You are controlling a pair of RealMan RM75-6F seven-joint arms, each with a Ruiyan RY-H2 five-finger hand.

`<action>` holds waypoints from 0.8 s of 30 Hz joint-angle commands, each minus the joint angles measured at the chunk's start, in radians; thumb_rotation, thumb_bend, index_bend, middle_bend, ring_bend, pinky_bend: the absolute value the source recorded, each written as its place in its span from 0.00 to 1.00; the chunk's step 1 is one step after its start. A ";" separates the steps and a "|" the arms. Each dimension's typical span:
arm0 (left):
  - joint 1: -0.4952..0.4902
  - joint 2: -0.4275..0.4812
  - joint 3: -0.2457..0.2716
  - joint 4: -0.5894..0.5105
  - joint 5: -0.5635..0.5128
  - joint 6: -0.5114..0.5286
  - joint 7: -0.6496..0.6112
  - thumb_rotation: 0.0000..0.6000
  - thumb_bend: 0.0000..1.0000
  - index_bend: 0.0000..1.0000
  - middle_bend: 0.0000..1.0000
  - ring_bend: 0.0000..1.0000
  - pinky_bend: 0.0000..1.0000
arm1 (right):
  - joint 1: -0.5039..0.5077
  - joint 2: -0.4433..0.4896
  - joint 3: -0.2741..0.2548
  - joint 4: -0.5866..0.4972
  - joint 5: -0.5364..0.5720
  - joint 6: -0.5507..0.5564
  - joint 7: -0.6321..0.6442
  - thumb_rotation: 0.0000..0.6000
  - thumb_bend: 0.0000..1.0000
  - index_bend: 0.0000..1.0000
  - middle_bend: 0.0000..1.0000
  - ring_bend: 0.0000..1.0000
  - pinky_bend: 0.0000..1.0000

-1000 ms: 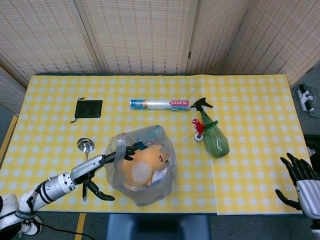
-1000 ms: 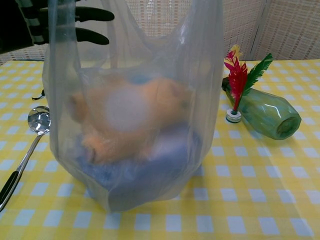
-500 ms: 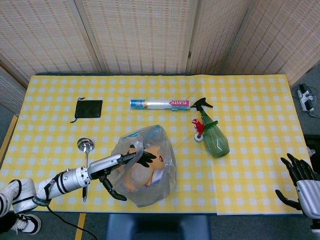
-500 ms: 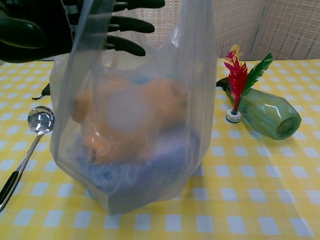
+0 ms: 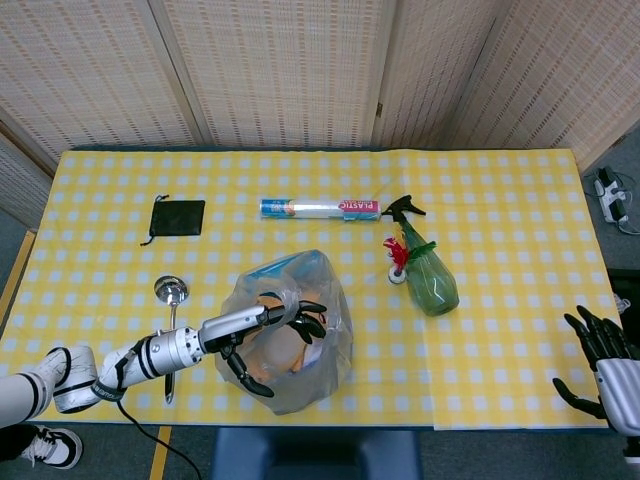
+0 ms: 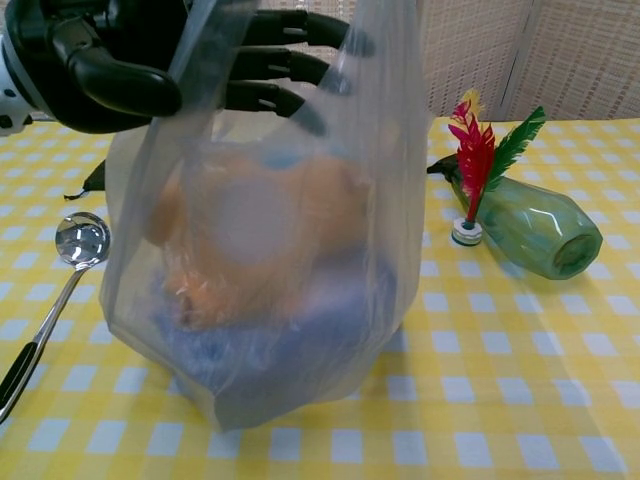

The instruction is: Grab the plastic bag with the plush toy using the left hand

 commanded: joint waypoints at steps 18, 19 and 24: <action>-0.019 -0.017 0.009 -0.030 -0.050 -0.003 0.083 1.00 0.10 0.19 0.26 0.19 0.26 | -0.001 0.004 -0.002 0.005 -0.008 0.002 0.013 1.00 0.31 0.00 0.00 0.00 0.00; -0.022 -0.018 0.008 -0.033 -0.054 -0.010 0.086 1.00 0.10 0.18 0.26 0.18 0.25 | -0.001 0.004 -0.002 0.005 -0.008 0.002 0.015 1.00 0.31 0.00 0.00 0.00 0.00; -0.043 -0.033 0.005 -0.038 -0.057 -0.016 0.040 1.00 0.10 0.16 0.25 0.18 0.26 | -0.001 0.004 -0.004 0.007 -0.015 0.006 0.019 1.00 0.31 0.00 0.00 0.00 0.00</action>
